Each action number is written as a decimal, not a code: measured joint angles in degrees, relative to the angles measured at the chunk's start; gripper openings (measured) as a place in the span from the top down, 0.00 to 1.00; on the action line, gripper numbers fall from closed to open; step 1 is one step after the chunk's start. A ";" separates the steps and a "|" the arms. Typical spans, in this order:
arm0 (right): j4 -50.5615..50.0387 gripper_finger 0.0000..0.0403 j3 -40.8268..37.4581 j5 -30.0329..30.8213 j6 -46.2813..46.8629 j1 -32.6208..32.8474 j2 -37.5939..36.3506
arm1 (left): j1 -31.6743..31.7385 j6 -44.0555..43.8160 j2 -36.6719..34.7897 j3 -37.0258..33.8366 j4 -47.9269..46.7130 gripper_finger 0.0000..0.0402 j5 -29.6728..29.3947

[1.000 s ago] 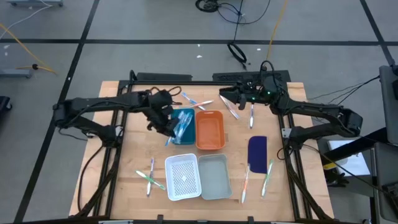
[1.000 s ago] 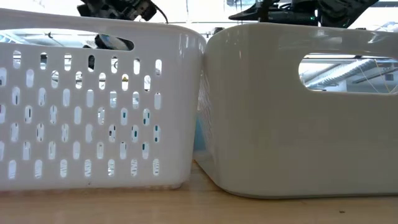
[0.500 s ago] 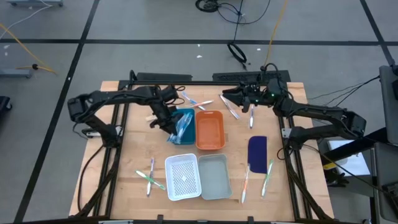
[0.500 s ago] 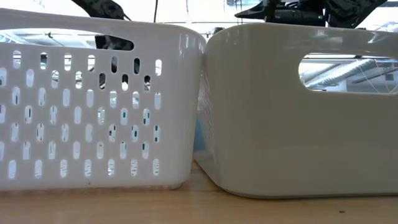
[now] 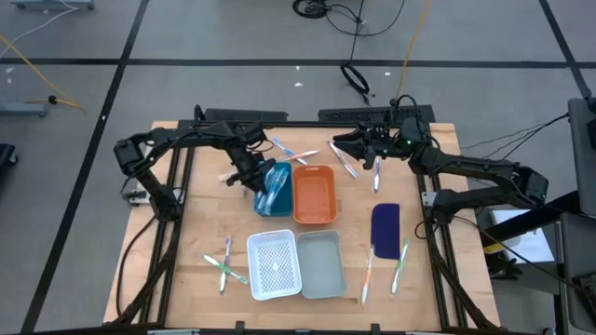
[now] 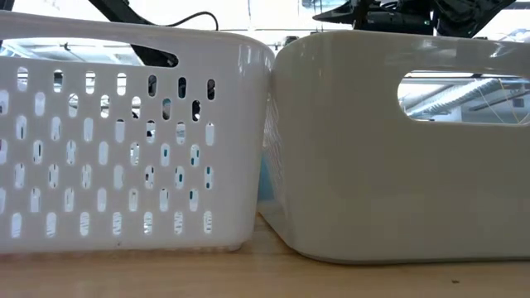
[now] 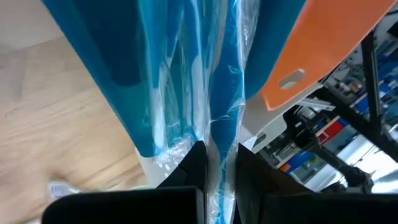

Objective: Pick & Place Toothbrushes
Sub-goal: Put the blue toothbrush into the blue bin, then put the violet toothbrush into the orange bin

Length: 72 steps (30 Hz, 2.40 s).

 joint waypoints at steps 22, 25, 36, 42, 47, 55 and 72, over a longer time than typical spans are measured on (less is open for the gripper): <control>-0.01 0.67 0.00 0.04 -0.66 0.00 0.00 | -3.22 0.16 -0.01 -0.52 2.19 0.87 -8.60; 0.00 0.67 0.00 0.04 -0.65 0.00 0.00 | -3.20 -0.08 -0.01 -0.52 2.33 0.83 -9.06; -0.01 0.67 0.02 0.22 -0.02 0.00 0.00 | -2.29 0.36 -2.11 -0.44 2.53 0.56 -6.95; -0.30 0.67 0.07 0.23 0.00 0.00 0.02 | 0.11 -1.16 -8.39 -0.35 2.05 0.48 -7.70; -0.44 0.67 0.07 0.26 -0.45 0.00 0.02 | 0.76 -2.22 -17.11 -0.33 3.15 0.49 -15.76; -0.04 0.67 0.07 2.26 -2.47 -0.09 0.06 | -0.65 11.15 -28.28 -0.35 4.22 0.58 -35.53; -0.09 0.67 0.07 2.91 -5.56 -0.10 0.07 | -1.66 29.83 -35.07 -0.35 10.46 0.98 -45.86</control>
